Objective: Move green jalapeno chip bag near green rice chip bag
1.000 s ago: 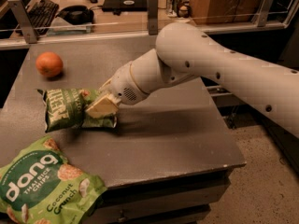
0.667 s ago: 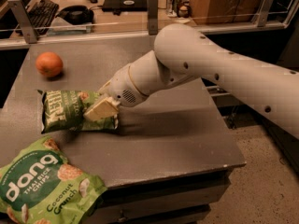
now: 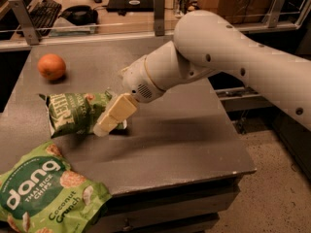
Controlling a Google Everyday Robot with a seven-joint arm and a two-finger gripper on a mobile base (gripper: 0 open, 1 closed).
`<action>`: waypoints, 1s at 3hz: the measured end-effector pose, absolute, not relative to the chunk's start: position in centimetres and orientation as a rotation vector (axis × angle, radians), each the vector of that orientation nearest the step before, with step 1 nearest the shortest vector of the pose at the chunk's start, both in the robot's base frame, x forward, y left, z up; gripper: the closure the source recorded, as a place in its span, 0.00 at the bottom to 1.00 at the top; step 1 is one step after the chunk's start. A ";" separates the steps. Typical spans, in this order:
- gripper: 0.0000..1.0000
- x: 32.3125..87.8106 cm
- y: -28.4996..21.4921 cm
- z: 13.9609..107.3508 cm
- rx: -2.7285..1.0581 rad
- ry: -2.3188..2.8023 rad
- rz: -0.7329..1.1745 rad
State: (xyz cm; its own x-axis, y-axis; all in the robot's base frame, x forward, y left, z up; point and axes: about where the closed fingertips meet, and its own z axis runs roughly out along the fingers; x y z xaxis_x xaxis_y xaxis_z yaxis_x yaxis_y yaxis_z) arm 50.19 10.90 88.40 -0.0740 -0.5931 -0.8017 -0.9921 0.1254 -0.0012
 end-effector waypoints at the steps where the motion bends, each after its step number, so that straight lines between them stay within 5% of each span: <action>1: 0.00 52.9 4.7 91.5 -1.456 1.723 0.724; 2: 0.00 56.5 -2.3 95.0 -1.346 1.640 0.684; 3: 0.00 57.3 -3.0 96.6 -1.330 1.606 0.665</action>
Offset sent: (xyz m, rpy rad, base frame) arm 0.1090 -0.2315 0.1089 0.2556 -0.2542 -0.2168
